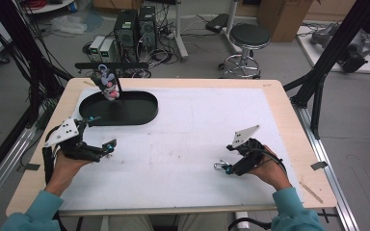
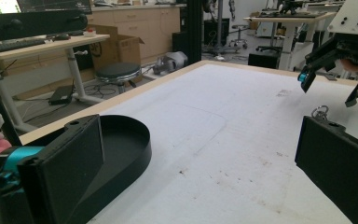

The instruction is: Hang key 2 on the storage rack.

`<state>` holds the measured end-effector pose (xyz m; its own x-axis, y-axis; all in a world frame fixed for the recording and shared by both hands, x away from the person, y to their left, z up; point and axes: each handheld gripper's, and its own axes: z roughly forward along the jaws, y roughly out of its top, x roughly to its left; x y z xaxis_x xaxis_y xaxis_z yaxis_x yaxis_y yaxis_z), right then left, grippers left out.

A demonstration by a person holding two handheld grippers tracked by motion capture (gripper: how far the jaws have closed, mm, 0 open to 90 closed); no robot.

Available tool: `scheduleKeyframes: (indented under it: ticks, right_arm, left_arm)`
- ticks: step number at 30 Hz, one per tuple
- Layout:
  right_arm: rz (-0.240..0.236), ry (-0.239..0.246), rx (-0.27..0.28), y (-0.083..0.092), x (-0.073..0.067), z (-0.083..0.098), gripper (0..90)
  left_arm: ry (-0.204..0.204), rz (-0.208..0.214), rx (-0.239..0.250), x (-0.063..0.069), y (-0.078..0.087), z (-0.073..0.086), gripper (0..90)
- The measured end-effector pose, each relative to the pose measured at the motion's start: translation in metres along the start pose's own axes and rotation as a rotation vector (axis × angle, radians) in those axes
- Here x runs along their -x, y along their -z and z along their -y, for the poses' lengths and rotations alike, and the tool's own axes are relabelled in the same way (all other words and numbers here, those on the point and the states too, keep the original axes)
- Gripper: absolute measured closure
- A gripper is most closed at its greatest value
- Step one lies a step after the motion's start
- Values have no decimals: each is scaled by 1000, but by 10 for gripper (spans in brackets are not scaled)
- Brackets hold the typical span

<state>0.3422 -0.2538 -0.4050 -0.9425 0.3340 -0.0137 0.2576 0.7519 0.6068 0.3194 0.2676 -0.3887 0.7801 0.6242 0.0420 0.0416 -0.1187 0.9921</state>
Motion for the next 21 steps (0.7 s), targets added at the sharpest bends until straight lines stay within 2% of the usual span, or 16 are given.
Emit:
scheduleKeyframes:
  ticks: [2,5,9,14,17,19,21]
  right_arm:
    - [8,12,-27,-2,0,0,258]
    - [13,15,-39,-3,-1,0,271]
    - [-5,36,-80,-8,-2,-1,393]
    - [-5,38,-93,-11,-1,-2,464]
    - [10,40,-104,-11,-1,-2,532]
    - [3,43,-107,-10,0,-2,598]
    - [-1,47,-108,-11,0,-2,610]
  left_arm:
    - [-1,0,-1,0,0,0,17]
    - [0,4,-2,1,-1,0,17]
    - [-1,3,-4,1,-1,0,17]
    - [-2,2,-7,0,-1,-1,17]
    - [-2,5,-9,0,-1,-1,17]
    - [-4,4,-8,0,-2,-1,17]
    - [-2,3,-9,0,-2,0,17]
